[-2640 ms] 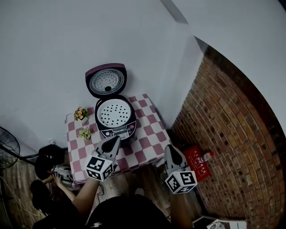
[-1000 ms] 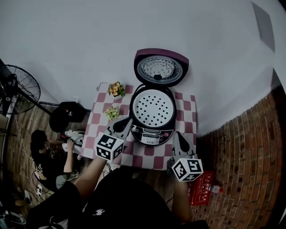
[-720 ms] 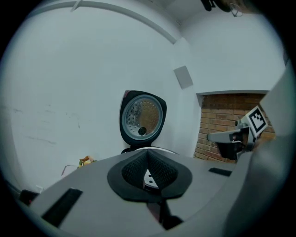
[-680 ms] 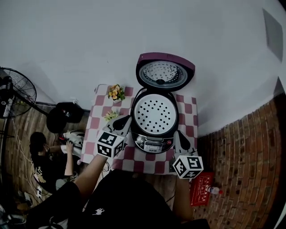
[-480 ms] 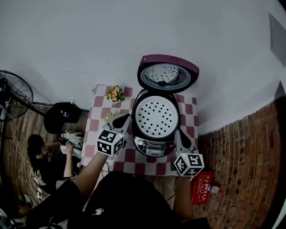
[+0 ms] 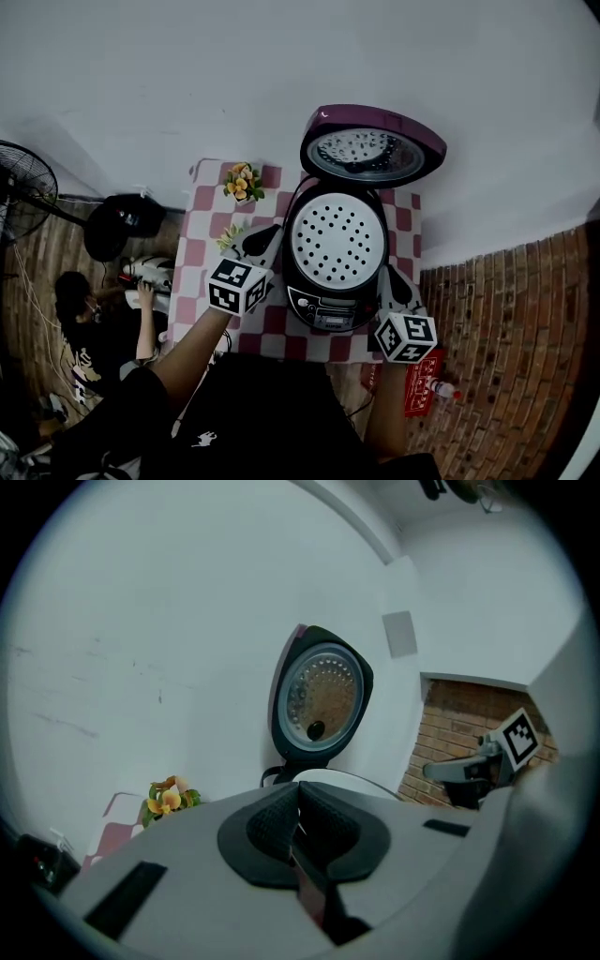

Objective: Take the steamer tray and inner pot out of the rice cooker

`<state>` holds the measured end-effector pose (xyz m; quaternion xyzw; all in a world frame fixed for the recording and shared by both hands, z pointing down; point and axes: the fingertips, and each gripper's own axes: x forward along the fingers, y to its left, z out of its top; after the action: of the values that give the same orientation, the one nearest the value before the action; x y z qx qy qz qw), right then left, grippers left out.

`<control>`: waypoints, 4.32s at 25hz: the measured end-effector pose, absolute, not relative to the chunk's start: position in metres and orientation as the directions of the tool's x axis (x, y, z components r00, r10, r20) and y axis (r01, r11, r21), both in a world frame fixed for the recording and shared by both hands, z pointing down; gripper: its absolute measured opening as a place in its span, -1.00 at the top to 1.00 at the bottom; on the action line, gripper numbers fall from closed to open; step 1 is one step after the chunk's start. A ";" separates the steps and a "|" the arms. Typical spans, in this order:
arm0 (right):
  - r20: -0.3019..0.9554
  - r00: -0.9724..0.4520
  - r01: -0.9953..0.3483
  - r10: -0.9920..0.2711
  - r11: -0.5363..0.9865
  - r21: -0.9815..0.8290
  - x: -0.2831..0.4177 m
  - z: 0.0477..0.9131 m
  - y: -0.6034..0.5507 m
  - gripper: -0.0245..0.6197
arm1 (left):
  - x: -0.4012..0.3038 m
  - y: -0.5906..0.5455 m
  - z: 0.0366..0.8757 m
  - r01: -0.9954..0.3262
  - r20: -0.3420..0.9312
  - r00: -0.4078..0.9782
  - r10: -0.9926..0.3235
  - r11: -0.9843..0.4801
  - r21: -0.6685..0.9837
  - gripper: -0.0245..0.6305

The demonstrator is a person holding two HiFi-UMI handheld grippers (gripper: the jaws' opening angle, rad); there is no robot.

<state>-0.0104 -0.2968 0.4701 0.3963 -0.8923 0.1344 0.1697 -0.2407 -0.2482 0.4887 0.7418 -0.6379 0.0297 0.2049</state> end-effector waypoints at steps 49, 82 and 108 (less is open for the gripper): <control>0.686 -0.409 -0.510 -0.602 0.774 0.375 -0.047 0.533 -0.400 0.65 | -0.225 -0.269 0.507 -0.993 0.468 -0.004 -0.884 0.058 0.101 0.64; 0.322 -0.682 -0.694 -0.657 0.720 -0.001 0.009 0.424 -0.394 0.85 | -0.164 -0.266 0.437 -0.986 0.310 -0.005 -0.951 0.057 0.159 0.92; 0.230 -0.816 -0.563 -0.531 0.819 -0.107 -0.037 0.402 -0.342 0.85 | -0.196 -0.185 0.434 -0.966 0.296 -0.179 -0.938 0.225 0.130 0.92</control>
<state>-0.0369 -0.3421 0.4016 0.2883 -0.9490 0.0852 0.0953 -0.1960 -0.1846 0.4338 0.6210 -0.7665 0.0433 0.1580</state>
